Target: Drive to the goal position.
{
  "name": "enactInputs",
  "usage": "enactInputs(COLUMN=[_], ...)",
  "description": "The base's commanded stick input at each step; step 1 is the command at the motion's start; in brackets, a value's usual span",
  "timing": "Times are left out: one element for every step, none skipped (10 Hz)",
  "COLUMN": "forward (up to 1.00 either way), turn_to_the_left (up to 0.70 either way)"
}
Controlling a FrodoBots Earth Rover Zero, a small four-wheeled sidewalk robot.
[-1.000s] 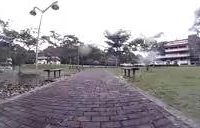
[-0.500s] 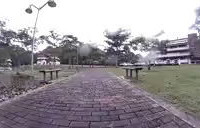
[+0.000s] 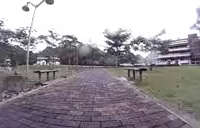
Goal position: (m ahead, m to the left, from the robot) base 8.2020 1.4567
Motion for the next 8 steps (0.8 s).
enactInputs(forward=[0.70, 0.70, 0.70, 0.70, 0.70, 0.70, 0.70, 0.70], turn_to_the_left=[0.00, 0.00, 0.00, 0.00, 0.00, 0.00, 0.00, 0.00])
